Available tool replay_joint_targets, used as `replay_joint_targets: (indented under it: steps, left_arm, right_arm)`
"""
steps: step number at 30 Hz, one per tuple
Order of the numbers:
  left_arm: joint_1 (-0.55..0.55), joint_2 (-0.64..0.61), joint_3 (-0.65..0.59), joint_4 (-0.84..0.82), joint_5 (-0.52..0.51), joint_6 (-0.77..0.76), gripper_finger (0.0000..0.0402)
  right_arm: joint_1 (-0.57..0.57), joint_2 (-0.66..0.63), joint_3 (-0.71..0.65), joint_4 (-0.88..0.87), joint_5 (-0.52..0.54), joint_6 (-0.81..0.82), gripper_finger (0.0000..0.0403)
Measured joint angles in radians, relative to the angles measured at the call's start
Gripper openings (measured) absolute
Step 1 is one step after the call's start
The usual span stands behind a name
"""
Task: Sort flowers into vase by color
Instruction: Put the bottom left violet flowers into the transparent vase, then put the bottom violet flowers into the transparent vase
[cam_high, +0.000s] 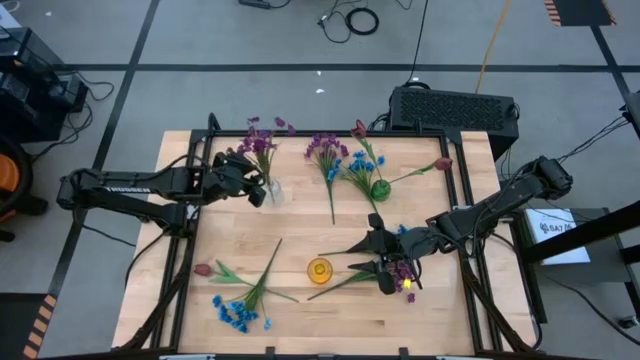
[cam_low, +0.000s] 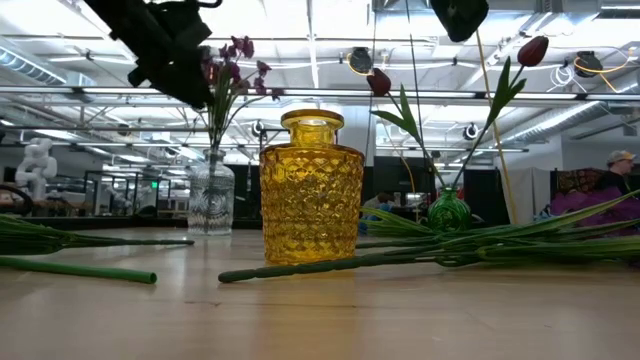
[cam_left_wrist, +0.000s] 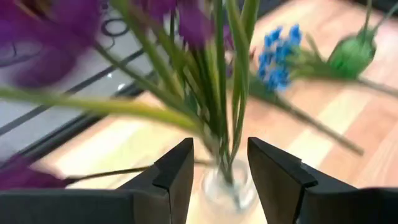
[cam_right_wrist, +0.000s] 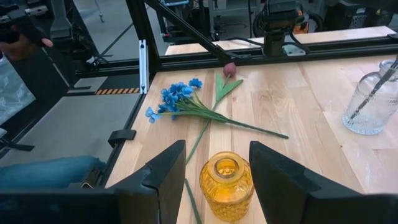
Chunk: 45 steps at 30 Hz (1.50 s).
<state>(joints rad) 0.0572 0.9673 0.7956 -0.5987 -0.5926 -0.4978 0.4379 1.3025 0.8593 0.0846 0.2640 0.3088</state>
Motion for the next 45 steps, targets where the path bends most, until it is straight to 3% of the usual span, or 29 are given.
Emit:
replay_joint_targets:
  steps: [11, 23, 35, 45]
  left_arm:
    - [-0.084, -0.025, 0.000, -0.049, -0.006, -0.047, 0.0158]
    - [-0.195, -0.196, 0.057, -0.168, 0.036, -0.240, 0.0158]
    - [-0.396, -0.262, 0.057, -0.187, -0.011, -0.285, 0.0158]
    - [-0.604, -0.254, 0.029, -0.286, -0.015, -0.464, 0.0158]
  right_arm:
    - [0.000, 0.000, 0.000, -0.014, 0.000, 0.003, 0.0169]
    - [0.000, 0.000, 0.000, -0.048, 0.000, 0.007, 0.0169]
    - [0.000, 0.000, 0.000, -0.073, 0.000, 0.072, 0.0169]
    - [0.034, 0.000, 0.000, -0.173, -0.001, 0.210, 0.0169]
